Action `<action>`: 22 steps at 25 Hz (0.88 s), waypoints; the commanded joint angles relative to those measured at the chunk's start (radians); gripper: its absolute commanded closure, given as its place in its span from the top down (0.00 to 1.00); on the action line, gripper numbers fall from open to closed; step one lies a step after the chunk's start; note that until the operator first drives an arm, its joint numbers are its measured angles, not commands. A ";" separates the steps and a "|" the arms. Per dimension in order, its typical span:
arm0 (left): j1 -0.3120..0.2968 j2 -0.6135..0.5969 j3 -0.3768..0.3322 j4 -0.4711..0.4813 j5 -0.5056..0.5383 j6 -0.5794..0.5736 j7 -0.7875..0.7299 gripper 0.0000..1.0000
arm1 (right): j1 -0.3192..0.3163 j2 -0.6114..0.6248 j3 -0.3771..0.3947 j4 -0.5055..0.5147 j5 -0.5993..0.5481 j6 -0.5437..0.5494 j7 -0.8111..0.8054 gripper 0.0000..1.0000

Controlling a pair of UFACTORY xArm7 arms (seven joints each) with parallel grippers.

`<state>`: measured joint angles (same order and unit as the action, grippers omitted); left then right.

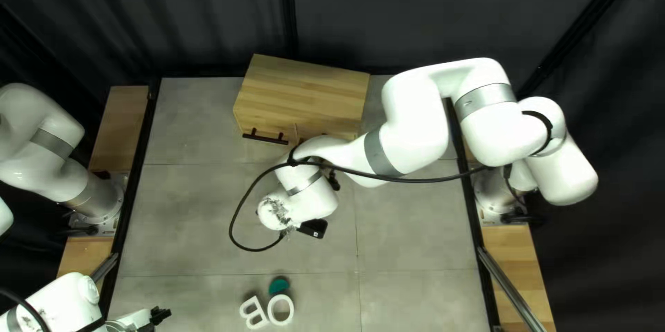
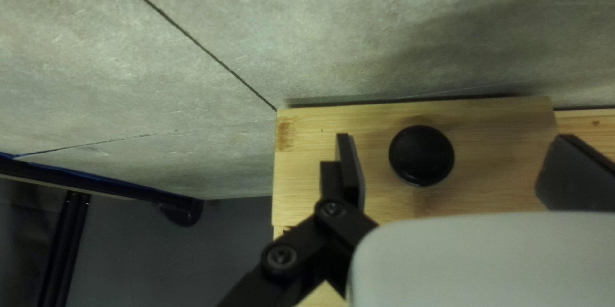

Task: Open drawers and place objects into drawer and close

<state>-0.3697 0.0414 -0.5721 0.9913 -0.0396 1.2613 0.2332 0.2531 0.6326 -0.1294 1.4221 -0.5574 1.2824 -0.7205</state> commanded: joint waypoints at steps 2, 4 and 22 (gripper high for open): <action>0.000 0.000 0.000 0.000 0.000 0.000 0.000 1.00 | -0.004 0.010 -0.001 0.011 0.013 0.014 0.004 0.87; 0.000 0.000 0.000 0.000 0.000 0.000 0.000 1.00 | -0.004 0.008 -0.001 0.007 0.013 0.014 0.005 0.80; 0.000 0.000 0.000 0.000 0.000 0.000 0.000 1.00 | -0.001 0.011 -0.001 0.009 0.014 0.028 0.003 0.07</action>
<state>-0.3697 0.0414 -0.5721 0.9913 -0.0396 1.2613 0.2332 0.2514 0.6444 -0.1305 1.4311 -0.5423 1.3101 -0.7167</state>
